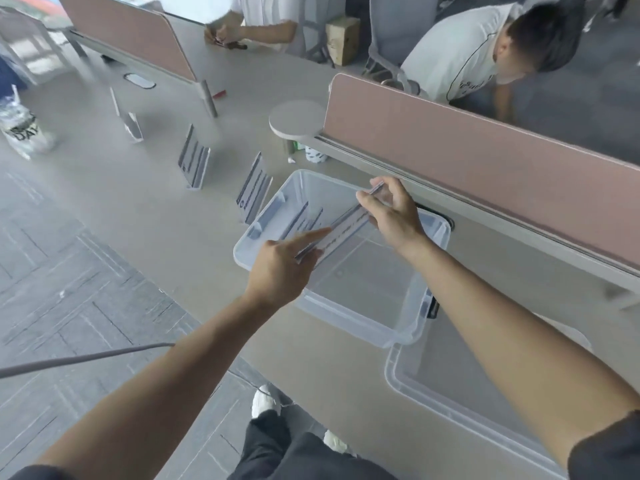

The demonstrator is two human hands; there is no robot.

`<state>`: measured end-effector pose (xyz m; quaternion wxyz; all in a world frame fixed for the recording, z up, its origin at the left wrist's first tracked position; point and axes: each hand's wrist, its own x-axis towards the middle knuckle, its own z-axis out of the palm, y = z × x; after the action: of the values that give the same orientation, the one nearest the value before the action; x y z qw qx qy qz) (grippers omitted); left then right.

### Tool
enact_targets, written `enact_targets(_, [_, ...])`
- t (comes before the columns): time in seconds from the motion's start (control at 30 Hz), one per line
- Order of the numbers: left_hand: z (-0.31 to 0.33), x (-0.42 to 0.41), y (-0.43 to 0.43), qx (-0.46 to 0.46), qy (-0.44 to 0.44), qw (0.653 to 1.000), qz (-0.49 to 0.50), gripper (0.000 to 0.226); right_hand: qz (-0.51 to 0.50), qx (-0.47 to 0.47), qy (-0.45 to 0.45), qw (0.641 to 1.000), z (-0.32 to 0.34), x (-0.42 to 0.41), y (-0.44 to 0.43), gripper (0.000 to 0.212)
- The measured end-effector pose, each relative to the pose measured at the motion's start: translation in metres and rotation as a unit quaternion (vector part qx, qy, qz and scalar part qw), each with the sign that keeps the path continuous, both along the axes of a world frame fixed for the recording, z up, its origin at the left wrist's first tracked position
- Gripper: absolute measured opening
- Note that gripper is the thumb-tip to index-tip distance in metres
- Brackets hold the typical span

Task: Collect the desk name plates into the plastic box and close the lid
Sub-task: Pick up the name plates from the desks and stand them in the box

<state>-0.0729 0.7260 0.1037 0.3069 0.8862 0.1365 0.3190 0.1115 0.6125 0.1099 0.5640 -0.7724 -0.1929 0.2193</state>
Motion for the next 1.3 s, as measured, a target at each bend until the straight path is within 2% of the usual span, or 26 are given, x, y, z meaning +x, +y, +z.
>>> enact_targets(0.07, [-0.009,0.005,0.017,0.044,-0.021,0.998,-0.038,0.029,-0.003,-0.028,-0.013,1.000,-0.001,-0.002,0.014,0.042])
enact_targets(0.17, [-0.025,0.010,0.048,0.084,-0.064,0.991,-0.086,0.028,-0.001,-0.071,0.006,0.997,-0.002,-0.008,0.036,0.061])
enact_targets(0.27, [-0.037,0.017,0.075,0.060,-0.072,0.991,-0.095,0.029,-0.024,-0.073,0.053,0.996,-0.005,-0.012,0.057,0.069])
enact_targets(0.37, [-0.044,0.031,0.090,0.039,-0.076,0.989,-0.121,0.028,-0.101,-0.059,0.152,0.981,-0.006,-0.018,0.072,0.069])
enact_targets(0.43, [-0.045,0.041,0.095,0.035,-0.081,0.985,-0.149,0.029,-0.140,-0.041,0.188,0.971,-0.006,-0.019,0.079,0.066])
enact_targets(0.5, [-0.044,0.048,0.101,0.018,-0.065,0.981,-0.180,0.033,-0.167,-0.033,0.178,0.969,-0.006,-0.016,0.078,0.063])
enact_targets(0.6, [-0.039,0.053,0.114,-0.019,0.016,0.961,-0.277,0.039,-0.173,-0.036,0.150,0.973,-0.011,-0.007,0.069,0.061])
enact_targets(0.7, [-0.038,0.057,0.135,0.009,0.042,0.938,-0.344,0.037,-0.134,-0.068,0.081,0.985,-0.027,0.004,0.061,0.062])
enact_targets(0.8, [-0.051,0.064,0.162,0.047,0.042,0.961,-0.271,0.032,-0.075,-0.104,0.026,0.991,-0.055,0.018,0.058,0.067])
enact_targets(0.9, [-0.076,0.066,0.182,0.085,0.113,0.976,-0.169,0.031,-0.027,-0.126,0.042,0.991,-0.084,0.027,0.061,0.066])
enact_targets(1.03, [-0.097,0.063,0.183,0.088,0.187,0.970,-0.125,0.040,0.041,-0.159,0.052,0.985,-0.119,0.033,0.073,0.071])
enact_targets(1.13, [-0.110,0.059,0.180,0.033,0.272,0.958,-0.079,0.060,0.067,-0.161,0.056,0.983,-0.142,0.032,0.084,0.072])
enact_targets(1.23, [-0.117,0.060,0.183,-0.008,0.284,0.957,-0.061,0.070,0.070,-0.152,0.073,0.983,-0.158,0.034,0.091,0.076])
enact_targets(1.3, [-0.116,0.062,0.184,0.009,0.295,0.953,-0.063,0.072,0.061,-0.152,0.092,0.982,-0.167,0.036,0.093,0.077])
